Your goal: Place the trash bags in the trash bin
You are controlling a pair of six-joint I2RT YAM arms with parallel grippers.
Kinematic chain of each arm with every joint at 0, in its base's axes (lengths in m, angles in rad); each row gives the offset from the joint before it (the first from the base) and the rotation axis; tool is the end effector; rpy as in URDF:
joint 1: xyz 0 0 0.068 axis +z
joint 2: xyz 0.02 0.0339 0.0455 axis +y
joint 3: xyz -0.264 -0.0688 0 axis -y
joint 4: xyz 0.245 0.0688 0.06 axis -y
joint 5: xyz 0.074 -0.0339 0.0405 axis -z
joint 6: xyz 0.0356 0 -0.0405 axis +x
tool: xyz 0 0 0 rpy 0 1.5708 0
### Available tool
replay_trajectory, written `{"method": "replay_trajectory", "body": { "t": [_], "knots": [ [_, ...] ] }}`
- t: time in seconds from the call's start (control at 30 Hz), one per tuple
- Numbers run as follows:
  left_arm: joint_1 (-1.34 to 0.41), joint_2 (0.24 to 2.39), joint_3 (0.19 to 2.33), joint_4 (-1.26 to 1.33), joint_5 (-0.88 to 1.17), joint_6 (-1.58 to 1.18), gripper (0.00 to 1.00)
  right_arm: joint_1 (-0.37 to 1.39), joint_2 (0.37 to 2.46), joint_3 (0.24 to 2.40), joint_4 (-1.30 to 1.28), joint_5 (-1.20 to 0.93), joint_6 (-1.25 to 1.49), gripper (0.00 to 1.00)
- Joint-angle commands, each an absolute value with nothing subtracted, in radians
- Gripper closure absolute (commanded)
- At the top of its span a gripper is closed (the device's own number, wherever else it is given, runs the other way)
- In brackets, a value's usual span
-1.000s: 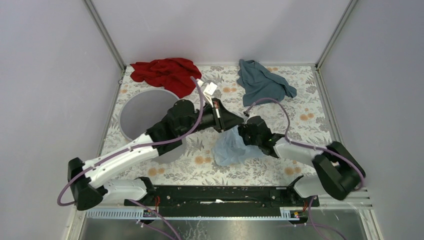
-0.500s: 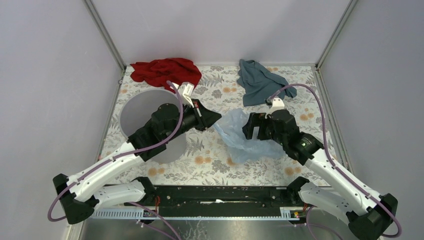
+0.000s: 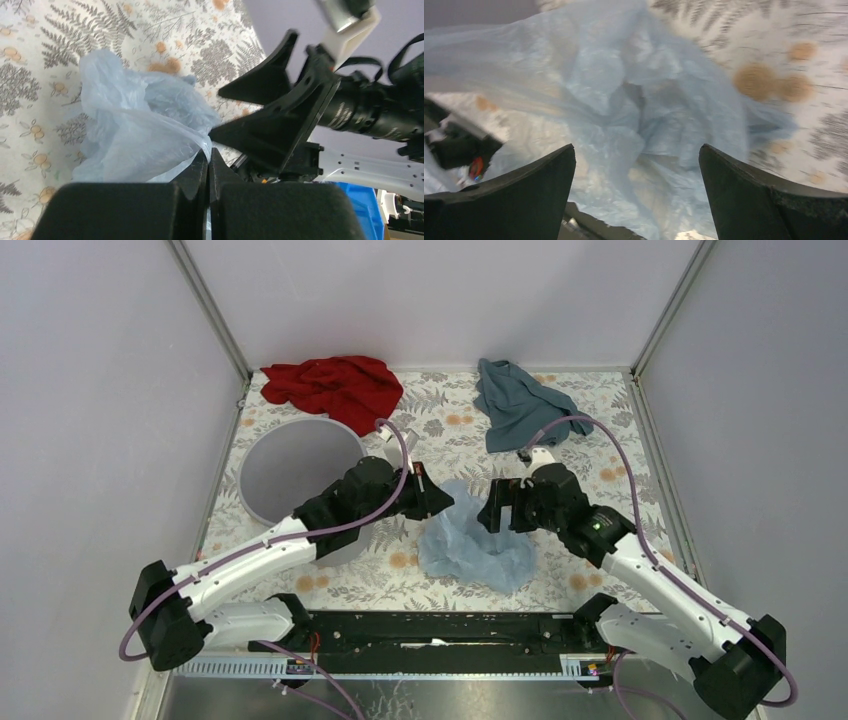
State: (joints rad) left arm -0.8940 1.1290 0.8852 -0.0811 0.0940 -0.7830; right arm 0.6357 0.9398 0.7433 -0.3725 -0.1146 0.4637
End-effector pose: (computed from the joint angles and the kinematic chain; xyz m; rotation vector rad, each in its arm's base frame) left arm 0.1622 -0.2072 0.3163 0.1865 2.0830 -1.1823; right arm 0.1653 0.1270 0.2788 -0.2617 2.2192 0.7481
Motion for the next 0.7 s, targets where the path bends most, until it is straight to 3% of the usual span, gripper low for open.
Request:
{"method": "replay_trajectory", "body": {
  "t": [0.0, 0.23, 0.4, 0.47, 0.67],
  "knots": [
    [-0.891, 1.077, 0.852, -0.076, 0.076, -0.781, 1.00, 0.620, 0.887, 0.749, -0.457, 0.218, 0.426, 0.00],
    [-0.887, 1.023, 0.844, -0.166, 0.006, -0.740, 1.00, 0.179, 0.769, 0.500, -0.276, -0.137, 0.541, 0.04],
    [-0.886, 1.003, 0.839, -0.188, 0.003, -0.721, 1.00, 0.093, 0.894, 0.474, -0.207, -0.131, 0.508, 0.12],
    [-0.886, 1.002, 0.830, -0.176, 0.024, -0.725, 1.00, 0.070, 0.967, 0.472, -0.186, -0.176, 0.490, 0.28],
    [-0.885, 1.006, 0.800, -0.132, 0.059, -0.742, 1.00, 0.069, 1.065, 0.429, -0.077, -0.387, 0.471, 0.28]
  ]
}}
